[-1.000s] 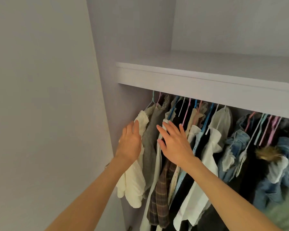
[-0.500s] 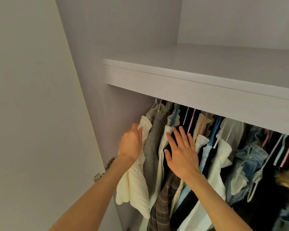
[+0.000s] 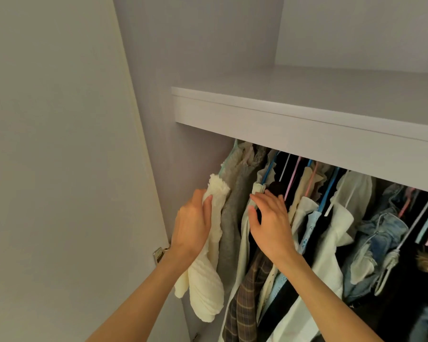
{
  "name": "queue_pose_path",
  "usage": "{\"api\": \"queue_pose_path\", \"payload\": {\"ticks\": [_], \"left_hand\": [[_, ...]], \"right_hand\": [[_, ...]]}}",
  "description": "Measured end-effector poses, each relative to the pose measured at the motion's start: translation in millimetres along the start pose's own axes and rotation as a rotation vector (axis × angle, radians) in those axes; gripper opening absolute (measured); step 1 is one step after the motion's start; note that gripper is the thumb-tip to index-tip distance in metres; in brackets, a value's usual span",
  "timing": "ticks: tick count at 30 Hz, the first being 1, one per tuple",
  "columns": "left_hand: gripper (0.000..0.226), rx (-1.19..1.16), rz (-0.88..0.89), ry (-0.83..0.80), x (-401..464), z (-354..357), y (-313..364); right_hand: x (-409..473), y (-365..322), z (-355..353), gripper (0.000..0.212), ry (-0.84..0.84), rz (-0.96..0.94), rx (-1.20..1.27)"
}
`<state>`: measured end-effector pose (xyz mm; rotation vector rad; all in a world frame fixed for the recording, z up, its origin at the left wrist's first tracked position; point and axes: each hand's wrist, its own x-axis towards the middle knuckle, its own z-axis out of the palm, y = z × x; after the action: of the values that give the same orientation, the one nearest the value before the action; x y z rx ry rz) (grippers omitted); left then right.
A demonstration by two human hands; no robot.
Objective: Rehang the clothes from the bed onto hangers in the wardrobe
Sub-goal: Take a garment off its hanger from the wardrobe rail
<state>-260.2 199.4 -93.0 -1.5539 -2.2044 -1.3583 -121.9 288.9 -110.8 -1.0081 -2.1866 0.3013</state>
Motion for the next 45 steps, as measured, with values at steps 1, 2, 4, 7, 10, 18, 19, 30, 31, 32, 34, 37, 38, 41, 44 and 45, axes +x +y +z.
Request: {"api": "queue_pose_path", "payload": {"ticks": [1,2,4,7,10,18,19,30,31,32,34,37,38,41,44,45], "left_hand": [[0.029,0.001,-0.002,-0.011,-10,-1,-1],[0.03,0.004,-0.01,-0.021,-19,-2,-2],[0.032,0.018,-0.02,-0.041,-36,-8,-5],[0.034,0.037,-0.013,-0.073,-60,-22,-9],[0.036,0.036,-0.006,-0.093,-85,-36,-13],[0.064,0.095,0.135,-0.275,-155,-71,-22],[0.068,0.1,0.142,-0.288,-155,-75,-27],[0.064,0.204,0.142,-0.422,-165,-55,-36],[0.072,0.225,0.142,-0.453,-172,-51,-33],[0.083,0.247,0.127,-0.503,-183,-47,-33],[0.099,0.265,0.024,-0.603,-207,-45,-33],[0.093,0.176,-0.194,-0.616,-243,-54,-32],[0.082,0.142,-0.232,-0.587,-255,-59,-30],[0.029,0.09,-0.362,-0.439,-297,-78,-21],[0.035,0.113,-0.52,-0.311,-333,-108,-16],[0.038,0.114,-0.564,-0.27,-345,-119,-16]], "right_hand": [[0,-11,-3,0.038,-0.002,0.046,0.125],[1,-21,-5,0.039,-0.04,0.091,0.246],[5,-43,-9,0.048,-0.145,0.205,0.453],[17,-80,-11,0.05,-0.22,0.459,0.829],[17,-108,-13,0.013,-0.224,0.69,1.171],[-48,-107,-8,0.014,-0.348,0.785,0.815],[-59,-100,-10,0.014,-0.348,0.799,0.758],[-173,-38,-60,0.03,-0.295,0.459,0.142],[-179,-35,-64,0.032,-0.294,0.415,0.135],[-183,-31,-68,0.032,-0.304,0.368,0.131],[-189,-27,-73,0.031,-0.336,0.277,0.158],[-198,-23,-72,0.031,-0.41,0.198,0.229],[-202,-23,-70,0.031,-0.446,0.185,0.25],[-215,-26,-54,0.03,-0.564,0.147,0.328],[-223,-42,-31,0.026,-0.657,-0.006,0.372],[-225,-50,-23,0.024,-0.688,-0.086,0.37]]}}
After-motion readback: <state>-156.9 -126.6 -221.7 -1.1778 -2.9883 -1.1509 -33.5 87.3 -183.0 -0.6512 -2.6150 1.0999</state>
